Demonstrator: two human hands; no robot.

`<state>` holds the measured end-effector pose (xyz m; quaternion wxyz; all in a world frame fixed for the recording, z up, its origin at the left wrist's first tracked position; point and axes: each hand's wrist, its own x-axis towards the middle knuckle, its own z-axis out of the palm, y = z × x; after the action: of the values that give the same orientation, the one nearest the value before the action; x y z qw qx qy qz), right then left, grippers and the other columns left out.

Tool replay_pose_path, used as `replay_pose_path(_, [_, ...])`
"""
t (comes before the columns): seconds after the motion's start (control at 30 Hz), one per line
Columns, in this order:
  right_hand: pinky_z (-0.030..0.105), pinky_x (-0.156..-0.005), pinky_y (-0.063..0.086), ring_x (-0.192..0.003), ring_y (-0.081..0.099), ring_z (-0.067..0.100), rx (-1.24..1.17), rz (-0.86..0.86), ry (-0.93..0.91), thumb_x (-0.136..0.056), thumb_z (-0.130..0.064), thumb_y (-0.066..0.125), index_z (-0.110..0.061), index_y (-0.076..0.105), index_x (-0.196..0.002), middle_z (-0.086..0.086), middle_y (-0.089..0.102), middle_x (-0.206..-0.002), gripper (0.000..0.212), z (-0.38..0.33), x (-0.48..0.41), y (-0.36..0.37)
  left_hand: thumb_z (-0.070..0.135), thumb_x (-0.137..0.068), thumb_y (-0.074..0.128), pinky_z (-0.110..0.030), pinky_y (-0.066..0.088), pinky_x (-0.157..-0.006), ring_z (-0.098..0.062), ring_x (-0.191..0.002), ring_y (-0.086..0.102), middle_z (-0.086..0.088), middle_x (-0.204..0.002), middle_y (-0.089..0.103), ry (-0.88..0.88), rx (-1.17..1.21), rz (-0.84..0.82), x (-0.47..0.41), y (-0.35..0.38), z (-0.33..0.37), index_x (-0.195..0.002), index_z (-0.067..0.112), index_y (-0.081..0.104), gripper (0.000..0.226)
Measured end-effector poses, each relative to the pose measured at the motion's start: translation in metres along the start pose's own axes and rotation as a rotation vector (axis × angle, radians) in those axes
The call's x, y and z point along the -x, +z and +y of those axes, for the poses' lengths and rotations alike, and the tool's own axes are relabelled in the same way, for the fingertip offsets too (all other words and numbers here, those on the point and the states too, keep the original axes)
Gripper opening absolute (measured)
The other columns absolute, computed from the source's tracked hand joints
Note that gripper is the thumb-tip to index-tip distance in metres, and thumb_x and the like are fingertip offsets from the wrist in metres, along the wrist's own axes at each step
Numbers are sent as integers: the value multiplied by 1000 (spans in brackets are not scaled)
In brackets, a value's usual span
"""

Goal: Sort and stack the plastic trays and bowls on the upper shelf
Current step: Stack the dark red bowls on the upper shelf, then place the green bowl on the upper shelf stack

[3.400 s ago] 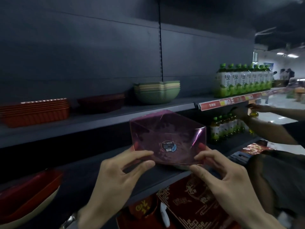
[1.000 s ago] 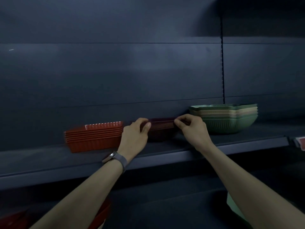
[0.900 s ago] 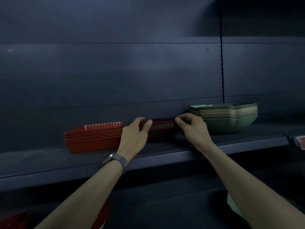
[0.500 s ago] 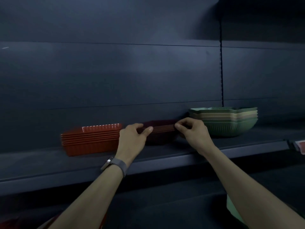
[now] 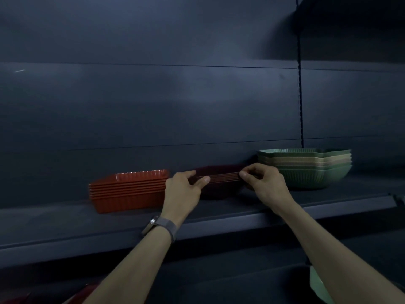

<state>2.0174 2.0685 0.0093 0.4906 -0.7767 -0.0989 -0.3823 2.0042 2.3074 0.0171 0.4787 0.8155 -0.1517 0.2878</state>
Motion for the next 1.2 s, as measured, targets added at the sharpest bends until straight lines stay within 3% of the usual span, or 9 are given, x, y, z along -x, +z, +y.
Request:
replay_pose_path(0.27, [29, -81, 56, -81, 70, 8, 67, -1, -4, -97, -31, 76, -28, 76, -88, -11, 76, -81, 10, -4, 2, -1, 43, -94, 75, -12, 32, -102, -20, -139, 55, -8, -145, 64, -2, 7, -7, 4, -2, 4, -142, 10, 64, 59])
replay_pose_path(0.4, [29, -88, 56, -88, 70, 8, 89, -2, -14, -98, -28, 74, -27, 78, -98, -11, 77, -90, 3, -9, 5, 1, 45, -93, 76, -15, 35, -100, -20, -132, 59, -6, -138, 68, -5, -5, 10, 4, -1, 3, -134, 14, 70, 52])
replay_pose_path(0.5, [29, -95, 55, -98, 71, 9, 91, 27, -2, -97, -29, 76, -23, 77, -110, -11, 76, -97, 14, -15, 7, 0, 47, -90, 78, -17, 39, -98, -20, -127, 62, -6, -134, 70, -4, 2, 33, 5, -2, 4, -132, 14, 71, 53])
replay_pose_path(0.57, [22, -90, 50, -101, 68, 10, 119, 58, 11, -95, -32, 78, -19, 75, -114, -7, 74, -99, 24, -20, 9, -2, 45, -89, 80, -16, 38, -98, -20, -127, 62, -6, -133, 70, 12, -3, 60, 5, -3, 6, -131, 14, 71, 53])
replay_pose_path(0.7, [3, -73, 45, -94, 70, 12, 156, 123, -8, -94, -29, 80, -15, 73, -112, -3, 74, -98, 24, -26, 21, -10, 32, -93, 79, -16, 30, -107, -21, -135, 57, -6, -140, 65, 165, -58, 159, 9, -2, 12, -122, 16, 75, 33])
replay_pose_path(0.83, [24, -81, 54, -85, 69, 11, 209, 189, -136, -98, -23, 74, -15, 74, -101, -5, 74, -88, 8, -30, 48, -34, 7, -93, 72, -21, 42, -107, -16, -118, 65, 2, -121, 73, 486, -67, 226, 32, 7, 24, -108, 17, 77, 19])
replay_pose_path(0.97, [15, -73, 52, -82, 68, 6, 163, 251, -197, -99, -17, 72, -15, 75, -96, -5, 75, -85, 5, -20, 87, -68, -4, -92, 67, -16, 50, -94, -6, -100, 68, 5, -103, 75, 677, 21, 94, 77, 39, 37, -102, 13, 78, 23])
replay_pose_path(1.03, [12, -71, 50, -82, 69, 5, 152, 272, -206, -99, -17, 73, -15, 74, -96, -8, 74, -84, 4, -10, 106, -84, -1, -94, 67, -20, 55, -88, -6, -96, 70, 8, -100, 75, 655, 87, -6, 96, 63, 40, -101, 15, 78, 21])
replay_pose_path(1.2, [20, -71, 55, -79, 71, 8, 159, 294, -107, -98, -17, 74, -15, 75, -96, -8, 74, -83, 4, 40, 150, -123, 4, -96, 67, -24, 58, -82, -4, -89, 72, 11, -95, 77, 566, 151, -196, 130, 130, 38, -102, 18, 79, 20])
